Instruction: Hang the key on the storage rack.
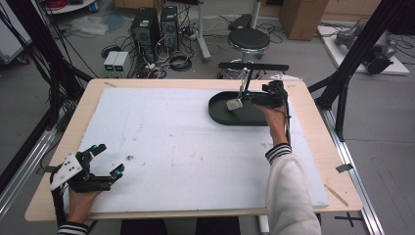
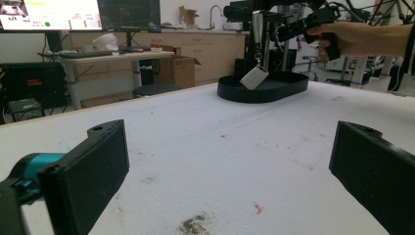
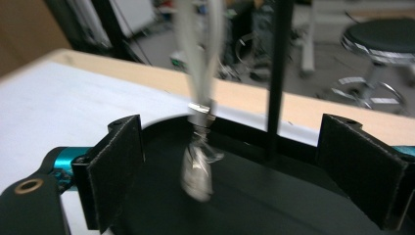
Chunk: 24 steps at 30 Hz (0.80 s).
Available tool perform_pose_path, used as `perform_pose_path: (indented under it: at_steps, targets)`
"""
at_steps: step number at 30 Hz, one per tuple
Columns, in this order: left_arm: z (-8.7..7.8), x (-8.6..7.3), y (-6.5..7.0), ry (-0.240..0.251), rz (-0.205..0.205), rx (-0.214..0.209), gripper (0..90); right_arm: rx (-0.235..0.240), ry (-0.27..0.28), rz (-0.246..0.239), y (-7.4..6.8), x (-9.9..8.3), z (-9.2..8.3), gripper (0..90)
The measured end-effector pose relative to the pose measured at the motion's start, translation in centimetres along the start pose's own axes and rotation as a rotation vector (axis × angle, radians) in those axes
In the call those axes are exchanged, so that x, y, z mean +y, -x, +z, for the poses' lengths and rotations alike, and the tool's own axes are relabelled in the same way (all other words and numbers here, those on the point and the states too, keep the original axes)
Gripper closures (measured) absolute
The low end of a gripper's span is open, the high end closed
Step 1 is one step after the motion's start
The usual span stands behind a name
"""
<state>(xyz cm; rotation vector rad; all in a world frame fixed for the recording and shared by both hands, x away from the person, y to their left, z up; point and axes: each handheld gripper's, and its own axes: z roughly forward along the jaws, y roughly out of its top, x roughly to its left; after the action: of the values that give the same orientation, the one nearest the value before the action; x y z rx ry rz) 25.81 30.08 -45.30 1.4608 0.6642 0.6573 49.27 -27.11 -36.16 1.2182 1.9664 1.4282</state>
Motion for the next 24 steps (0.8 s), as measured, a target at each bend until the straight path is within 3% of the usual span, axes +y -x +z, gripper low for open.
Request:
perform_pose_path:
  at_steps: [1, 12, 17, 20, 24]
  targets:
    - [0.0, 0.0, 0.0, 0.000, -0.002, 0.001, 1.7, 0.005, 0.026, 0.003, -0.3, -0.1, -0.6, 0.6]
    - [0.0, 0.0, 0.0, 0.001, -0.004, 0.001, 1.7, 0.107, 0.139, -0.091, -3.7, -3.5, -7.9, 0.3]
    - [0.0, 0.0, 0.0, -0.001, 0.003, 0.002, 1.7, 0.114, 0.250, -0.152, -5.6, -6.5, -10.8, 0.3]
    - [0.0, 0.0, 0.0, 0.002, -0.003, 0.000, 1.7, 0.121, 0.296, -0.139, -6.2, -8.7, -11.8, 0.3]
    - [0.0, 0.0, 0.0, 0.001, 0.003, 0.002, 1.7, 0.096, 0.310, -0.129, -6.5, -11.6, -12.4, 0.3]
